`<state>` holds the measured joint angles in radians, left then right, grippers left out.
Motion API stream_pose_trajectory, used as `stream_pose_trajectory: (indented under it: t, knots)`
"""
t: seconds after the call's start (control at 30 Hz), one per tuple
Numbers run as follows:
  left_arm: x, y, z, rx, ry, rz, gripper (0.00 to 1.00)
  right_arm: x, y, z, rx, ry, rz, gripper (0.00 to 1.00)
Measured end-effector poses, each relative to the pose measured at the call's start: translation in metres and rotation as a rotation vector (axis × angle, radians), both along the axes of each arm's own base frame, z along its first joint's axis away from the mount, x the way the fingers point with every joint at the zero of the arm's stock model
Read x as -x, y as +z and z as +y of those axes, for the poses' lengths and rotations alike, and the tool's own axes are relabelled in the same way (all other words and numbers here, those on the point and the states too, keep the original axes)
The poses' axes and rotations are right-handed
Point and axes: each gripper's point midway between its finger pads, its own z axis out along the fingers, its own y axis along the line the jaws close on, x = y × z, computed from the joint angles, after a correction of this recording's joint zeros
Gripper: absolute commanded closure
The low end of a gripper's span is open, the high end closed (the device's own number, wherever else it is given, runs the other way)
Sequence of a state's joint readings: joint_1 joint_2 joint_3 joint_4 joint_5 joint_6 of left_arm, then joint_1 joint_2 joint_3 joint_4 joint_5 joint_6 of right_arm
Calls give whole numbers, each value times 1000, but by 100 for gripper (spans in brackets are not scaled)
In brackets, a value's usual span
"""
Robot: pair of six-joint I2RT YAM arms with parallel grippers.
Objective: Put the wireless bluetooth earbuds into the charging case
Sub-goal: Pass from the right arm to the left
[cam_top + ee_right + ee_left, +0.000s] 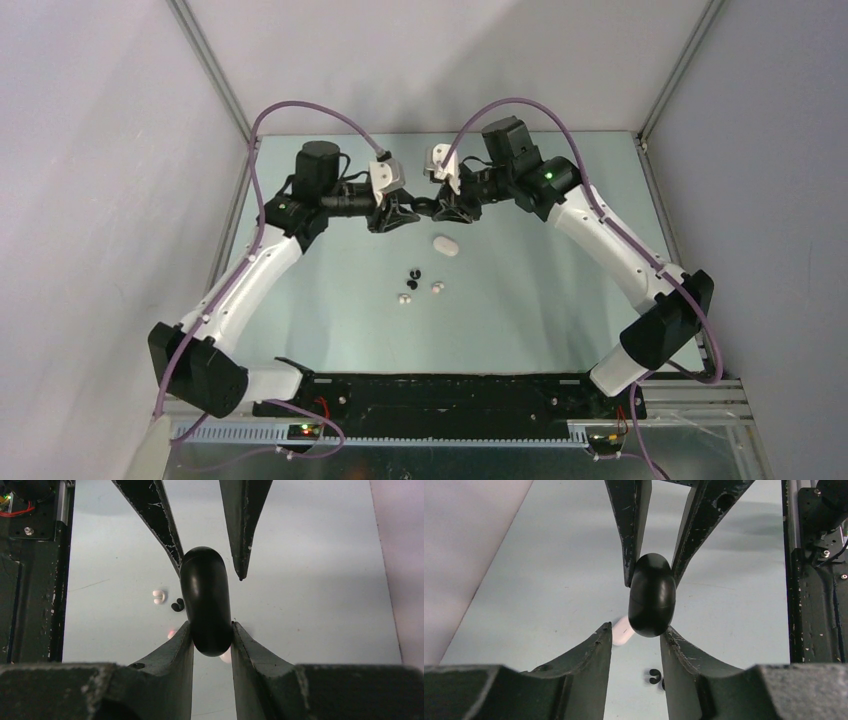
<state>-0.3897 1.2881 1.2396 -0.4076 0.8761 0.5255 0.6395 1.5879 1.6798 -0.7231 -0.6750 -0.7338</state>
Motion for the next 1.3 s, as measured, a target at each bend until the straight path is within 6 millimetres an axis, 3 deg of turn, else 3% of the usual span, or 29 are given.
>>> stream_pose_trajectory:
  t: [0.27, 0.53, 0.73, 0.97, 1.17, 1.3]
  knots:
    - [-2, -5, -2, -1, -11, 24, 50, -5, -12, 3, 20, -11, 26, 91]
    - [-3, -5, -4, 7, -29, 37, 64, -7, -13, 3, 20, -26, 34, 91]
    - [-5, -7, -5, 9, -32, 61, 60, -11, -14, 3, 21, -38, 34, 90]
    - [-5, -7, -5, 13, -32, 73, 71, -11, -15, 5, 16, -48, 50, 90]
    - [-5, -8, -5, 19, -37, 88, 61, -12, -16, 4, 17, -60, 60, 90]
    - [-6, -8, -6, 20, -36, 94, 60, -12, -17, 5, 17, -62, 66, 90]
